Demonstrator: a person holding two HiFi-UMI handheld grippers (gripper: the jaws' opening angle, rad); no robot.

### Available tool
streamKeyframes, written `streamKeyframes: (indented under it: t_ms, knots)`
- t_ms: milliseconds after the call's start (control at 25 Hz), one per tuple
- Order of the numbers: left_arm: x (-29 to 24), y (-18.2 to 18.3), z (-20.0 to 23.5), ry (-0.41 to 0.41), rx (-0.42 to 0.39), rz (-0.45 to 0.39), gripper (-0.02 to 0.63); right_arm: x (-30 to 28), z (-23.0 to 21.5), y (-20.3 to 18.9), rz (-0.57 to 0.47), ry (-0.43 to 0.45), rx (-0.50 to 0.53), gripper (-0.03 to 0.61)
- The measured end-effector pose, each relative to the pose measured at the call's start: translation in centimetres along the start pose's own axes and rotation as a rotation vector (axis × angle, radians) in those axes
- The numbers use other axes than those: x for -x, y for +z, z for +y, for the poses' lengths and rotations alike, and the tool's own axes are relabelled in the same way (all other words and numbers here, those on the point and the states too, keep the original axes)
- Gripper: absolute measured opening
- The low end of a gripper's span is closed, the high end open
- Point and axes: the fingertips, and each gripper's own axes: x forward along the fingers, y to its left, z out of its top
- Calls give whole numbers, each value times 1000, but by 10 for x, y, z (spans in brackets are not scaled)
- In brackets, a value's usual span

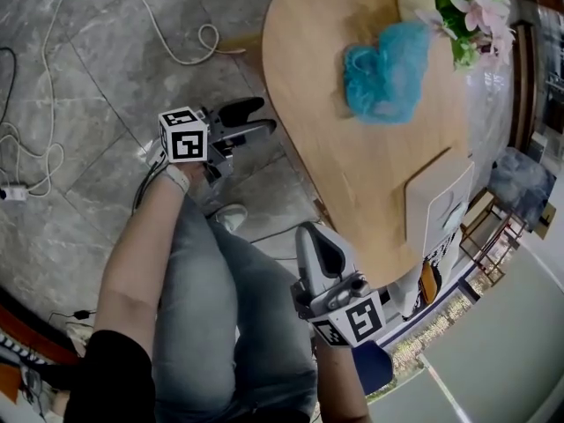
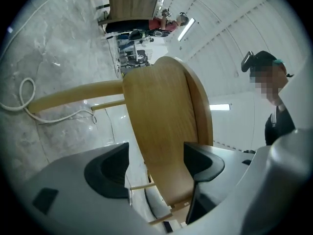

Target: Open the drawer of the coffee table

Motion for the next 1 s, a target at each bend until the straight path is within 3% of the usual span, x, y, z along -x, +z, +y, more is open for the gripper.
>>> streamKeyframes:
  t_ms: [520,640,1000]
  knots:
    - [-34,2,-2,-143,-21,19,347,-8,-21,-26,20,24,-7,-2]
    - [-32,2,-1,-168,-10,26,313,-8,-26,-29,24,21,-12,-2]
    - [-23,-3,2,-163,0,39,252,-11,-23,-30,42,30,-20,-2]
